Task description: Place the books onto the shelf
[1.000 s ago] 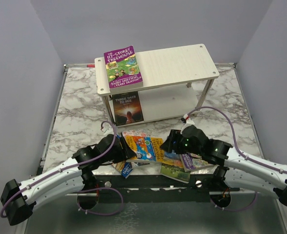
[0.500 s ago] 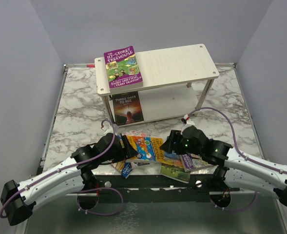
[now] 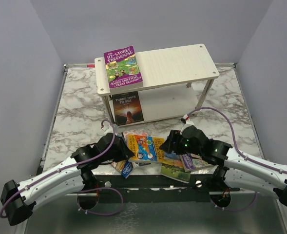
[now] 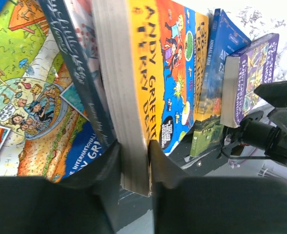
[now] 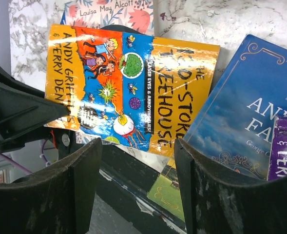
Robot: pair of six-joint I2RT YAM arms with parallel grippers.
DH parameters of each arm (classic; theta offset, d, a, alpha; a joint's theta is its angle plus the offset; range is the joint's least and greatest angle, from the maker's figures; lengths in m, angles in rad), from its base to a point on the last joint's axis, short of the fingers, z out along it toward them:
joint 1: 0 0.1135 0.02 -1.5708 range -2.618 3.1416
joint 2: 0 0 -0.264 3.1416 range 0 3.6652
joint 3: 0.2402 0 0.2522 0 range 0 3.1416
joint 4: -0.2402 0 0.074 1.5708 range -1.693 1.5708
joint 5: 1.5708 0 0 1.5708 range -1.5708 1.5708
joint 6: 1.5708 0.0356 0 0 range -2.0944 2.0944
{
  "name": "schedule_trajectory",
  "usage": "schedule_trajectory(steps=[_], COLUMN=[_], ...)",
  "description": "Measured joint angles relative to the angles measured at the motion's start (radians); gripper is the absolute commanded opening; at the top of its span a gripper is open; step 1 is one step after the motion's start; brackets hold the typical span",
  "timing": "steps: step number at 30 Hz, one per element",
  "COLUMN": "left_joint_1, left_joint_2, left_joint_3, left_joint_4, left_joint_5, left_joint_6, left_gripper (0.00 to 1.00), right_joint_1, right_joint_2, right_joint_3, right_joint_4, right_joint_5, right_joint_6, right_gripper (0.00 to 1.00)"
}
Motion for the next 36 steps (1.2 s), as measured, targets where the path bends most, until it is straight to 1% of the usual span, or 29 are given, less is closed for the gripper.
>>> schedule_trajectory(steps=[3, 12, 19, 23, 28, 31, 36], left_joint_1=[0.000, 0.000, 0.000, 0.000, 0.000, 0.000, 0.000], left_joint_2=[-0.001, -0.013, -0.086, -0.172, -0.219, -0.227, -0.255], left_joint_3=[0.001, 0.064, 0.142, 0.159, 0.159, 0.159, 0.139], left_joint_4=[0.016, 0.008, -0.005, 0.000, 0.024, 0.036, 0.083], left_joint_5=[0.004, 0.003, -0.040, -0.083, -0.098, -0.100, -0.104], left_joint_6=[-0.003, 0.009, 0.019, 0.011, -0.008, -0.018, -0.047], left_gripper=[0.00, 0.00, 0.00, 0.00, 0.00, 0.00, 0.00], right_joint_1=[0.000, 0.000, 0.000, 0.000, 0.000, 0.000, 0.000], right_joint_2=[0.000, -0.009, -0.065, -0.081, -0.085, -0.082, -0.056], right_joint_3=[-0.004, -0.046, -0.110, -0.166, -0.256, -0.295, -0.299], right_joint_4=[0.004, 0.017, 0.127, 0.254, 0.486, 0.618, 0.809], right_joint_5=[-0.003, -0.035, -0.138, -0.221, -0.307, -0.324, -0.315], right_joint_6=[0.003, 0.026, 0.060, 0.106, 0.194, 0.251, 0.336], right_gripper=[0.64, 0.63, 0.66, 0.73, 0.79, 0.81, 0.85])
